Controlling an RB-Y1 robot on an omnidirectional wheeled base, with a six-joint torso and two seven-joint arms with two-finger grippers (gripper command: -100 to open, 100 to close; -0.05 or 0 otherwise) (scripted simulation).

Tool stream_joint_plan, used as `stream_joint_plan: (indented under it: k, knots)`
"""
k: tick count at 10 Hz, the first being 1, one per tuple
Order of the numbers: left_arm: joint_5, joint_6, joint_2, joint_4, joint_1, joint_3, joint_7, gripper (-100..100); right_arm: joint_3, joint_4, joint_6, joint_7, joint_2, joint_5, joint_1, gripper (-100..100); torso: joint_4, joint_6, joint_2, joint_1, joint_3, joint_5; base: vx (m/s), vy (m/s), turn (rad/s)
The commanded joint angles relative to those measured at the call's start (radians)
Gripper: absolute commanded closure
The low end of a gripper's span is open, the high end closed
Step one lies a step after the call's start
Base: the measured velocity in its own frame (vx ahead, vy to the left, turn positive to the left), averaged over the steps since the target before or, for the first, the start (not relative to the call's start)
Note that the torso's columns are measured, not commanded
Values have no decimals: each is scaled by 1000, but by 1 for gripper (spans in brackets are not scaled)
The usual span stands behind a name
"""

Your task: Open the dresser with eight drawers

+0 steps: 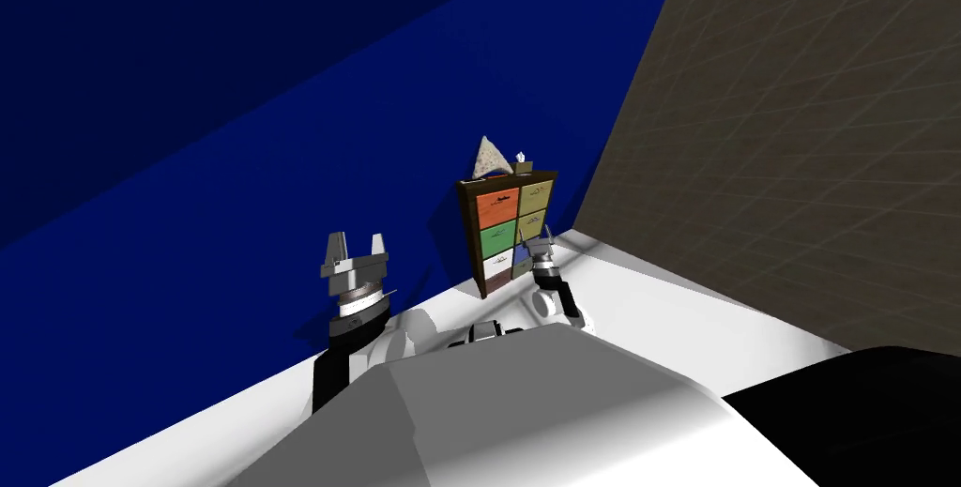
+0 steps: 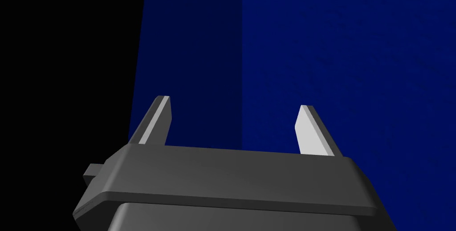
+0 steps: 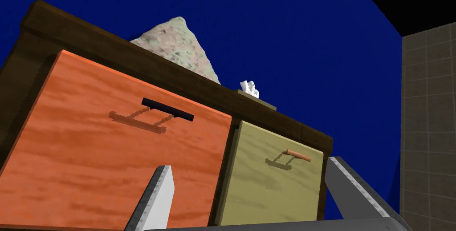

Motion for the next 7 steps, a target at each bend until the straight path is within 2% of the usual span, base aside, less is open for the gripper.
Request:
stream_joint_plan:
  k: [1,2,3,4,5,6,7]
  knots:
    - [0,0,0,0,0,0,0,0,11,60,-20,-78,-4,-46,-31,-100,0,1,0,1,0,0,32,-84,246]
    - [0,0,0,0,0,0,0,0,11,60,-20,-108,-4,-46,-31,-100,0,0,0,0,0,0,20,-78,113]
    - [0,0,0,0,0,0,0,0,18,101,-32,-137,-4,-78,-52,-100,0,1,1,0,0,0,25,-88,172]
    - [0,0,0,0,0,0,0,0,18,101,-32,-166,-4,-78,-52,-100,0,0,1,0,0,0,10,-72,159]
    - [0,0,0,0,0,0,0,0,25,144,-43,-195,-4,-109,-74,-100,0,1,1,1,1,0,12,-78,267]
    - [0,0,0,0,0,0,0,0,25,144,-43,-223,-4,-109,-74,-100,0,0,1,0,1,0,10,-78,106]
    - [0,0,0,0,0,0,0,0,32,186,-55,-252,-3,-139,-96,-100,0,1,1,0,1,0,8,-90,180]
